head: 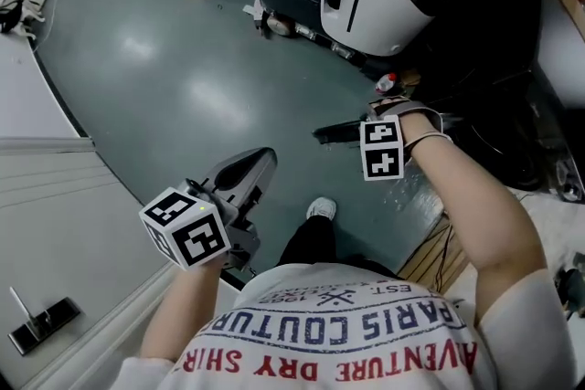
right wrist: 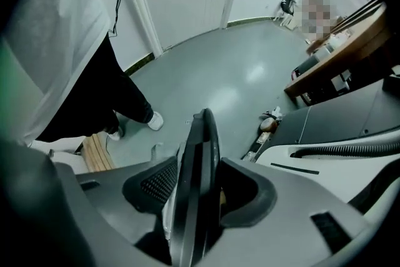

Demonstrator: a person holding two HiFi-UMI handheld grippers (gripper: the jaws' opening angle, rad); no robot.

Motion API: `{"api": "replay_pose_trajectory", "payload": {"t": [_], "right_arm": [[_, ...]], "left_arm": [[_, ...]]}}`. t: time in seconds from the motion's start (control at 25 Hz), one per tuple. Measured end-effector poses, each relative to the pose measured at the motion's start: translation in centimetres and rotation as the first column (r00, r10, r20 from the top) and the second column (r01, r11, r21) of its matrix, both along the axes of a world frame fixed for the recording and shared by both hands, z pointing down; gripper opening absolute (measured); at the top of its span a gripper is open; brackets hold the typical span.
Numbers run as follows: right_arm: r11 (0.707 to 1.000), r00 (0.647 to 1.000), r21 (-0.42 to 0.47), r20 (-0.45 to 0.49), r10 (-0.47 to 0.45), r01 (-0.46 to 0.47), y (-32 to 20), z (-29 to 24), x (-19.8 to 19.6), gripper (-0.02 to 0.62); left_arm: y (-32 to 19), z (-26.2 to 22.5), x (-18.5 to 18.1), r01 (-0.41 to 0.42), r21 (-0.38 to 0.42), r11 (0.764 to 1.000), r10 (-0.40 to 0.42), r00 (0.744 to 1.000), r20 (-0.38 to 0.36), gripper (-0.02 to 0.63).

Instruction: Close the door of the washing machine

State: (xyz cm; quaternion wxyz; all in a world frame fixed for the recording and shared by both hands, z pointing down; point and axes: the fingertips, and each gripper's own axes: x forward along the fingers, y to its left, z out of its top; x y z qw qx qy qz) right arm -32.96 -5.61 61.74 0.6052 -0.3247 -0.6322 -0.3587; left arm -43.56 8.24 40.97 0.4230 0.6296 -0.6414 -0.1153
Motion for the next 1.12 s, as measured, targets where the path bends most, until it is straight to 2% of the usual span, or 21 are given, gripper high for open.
{"api": "replay_pose_trajectory", "payload": {"t": [0.2, 0.36, 0.6, 1.12], "right_arm": [[0.999, 1.000, 0.031, -0.021, -0.018, 0.018, 0.1, 0.3, 0.2, 0.210], [1.000, 0.999, 0.022, -0.032, -0.014, 0.015, 0.5, 0.4, 0.7, 0.206], [0.998, 0.998, 0.035, -0.031, -0.048, 0.049, 2.1, 0.3, 2.7, 0.201], [0.991, 0.994, 0.075, 0.002, -0.110, 0.109, 5.6, 0.3, 9.6, 0.204]], "left_arm": [[1.5, 0.6, -1.3, 0.073, -0.020, 0.997, -0.073, 0.997, -0.003, 0.025], [1.8, 1.2, -1.3, 0.091, -0.032, 0.995, -0.092, 0.995, -0.027, 0.025], [1.9, 1.9, 0.0, 0.058, -0.041, 0.997, -0.059, 0.998, -0.032, 0.025], [1.2, 1.7, 6.4, -0.042, -0.053, 0.998, 0.041, 0.999, -0.016, 0.025]]}}
